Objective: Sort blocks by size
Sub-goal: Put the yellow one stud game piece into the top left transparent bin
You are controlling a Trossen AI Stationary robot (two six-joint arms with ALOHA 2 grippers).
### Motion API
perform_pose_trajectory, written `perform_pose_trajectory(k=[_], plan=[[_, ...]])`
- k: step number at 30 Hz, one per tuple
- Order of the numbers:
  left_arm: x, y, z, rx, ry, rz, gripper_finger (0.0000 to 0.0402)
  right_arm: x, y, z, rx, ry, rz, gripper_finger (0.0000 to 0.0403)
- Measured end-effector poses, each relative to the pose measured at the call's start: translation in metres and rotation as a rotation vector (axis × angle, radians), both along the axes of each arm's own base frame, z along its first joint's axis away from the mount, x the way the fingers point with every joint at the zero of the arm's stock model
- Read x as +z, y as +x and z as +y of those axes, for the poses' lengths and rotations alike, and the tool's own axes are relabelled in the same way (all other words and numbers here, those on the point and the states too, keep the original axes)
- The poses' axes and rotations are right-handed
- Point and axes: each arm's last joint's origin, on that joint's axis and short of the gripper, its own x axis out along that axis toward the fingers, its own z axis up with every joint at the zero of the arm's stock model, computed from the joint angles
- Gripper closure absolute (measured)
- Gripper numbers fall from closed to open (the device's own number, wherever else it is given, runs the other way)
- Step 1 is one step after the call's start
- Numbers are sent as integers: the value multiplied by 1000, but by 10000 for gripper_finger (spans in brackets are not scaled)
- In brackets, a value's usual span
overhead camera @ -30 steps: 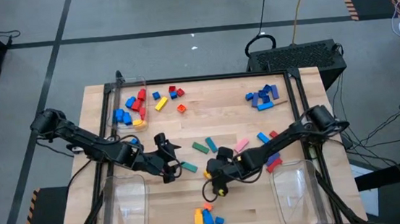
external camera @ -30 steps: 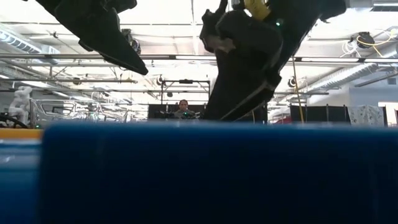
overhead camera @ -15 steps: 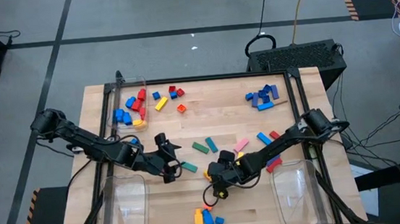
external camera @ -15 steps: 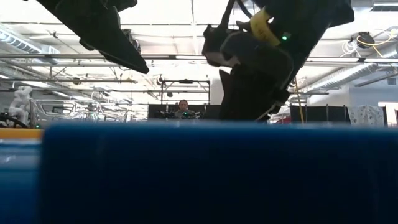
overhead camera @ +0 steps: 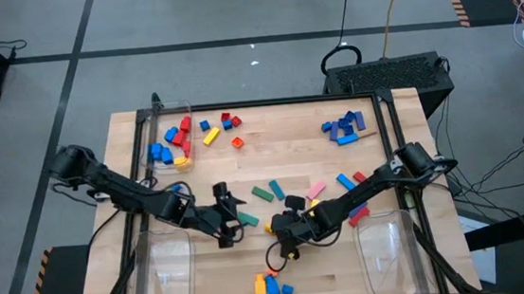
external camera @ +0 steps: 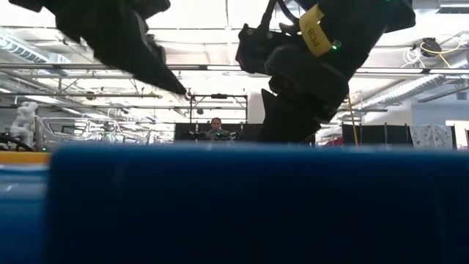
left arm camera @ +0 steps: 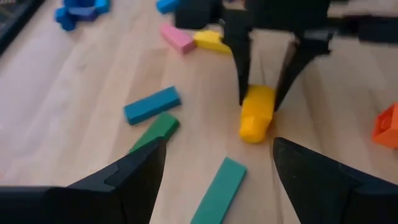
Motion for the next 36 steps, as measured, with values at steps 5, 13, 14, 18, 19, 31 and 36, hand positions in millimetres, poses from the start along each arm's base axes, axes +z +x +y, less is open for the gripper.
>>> perform_pose_trajectory(k=[5,13,14,18,19,31,36], plan=[[-22,14,-9,-86,36,1,105,3,1,-1,6,-73,-29,288],[-40,24,-13,-118,73,3,105,13,8,1,73,-97,-127,282],[-40,25,-13,-118,71,-4,105,14,9,2,81,-100,-139,282],[-41,26,-13,-119,67,-19,105,18,13,2,95,-101,-188,282],[-40,27,-14,-118,66,-23,105,19,14,1,95,-101,-198,282],[-42,29,-7,-138,43,1,176,24,20,0,89,-100,-265,282],[-43,30,1,-164,4,32,266,24,20,0,83,-92,-269,279]])
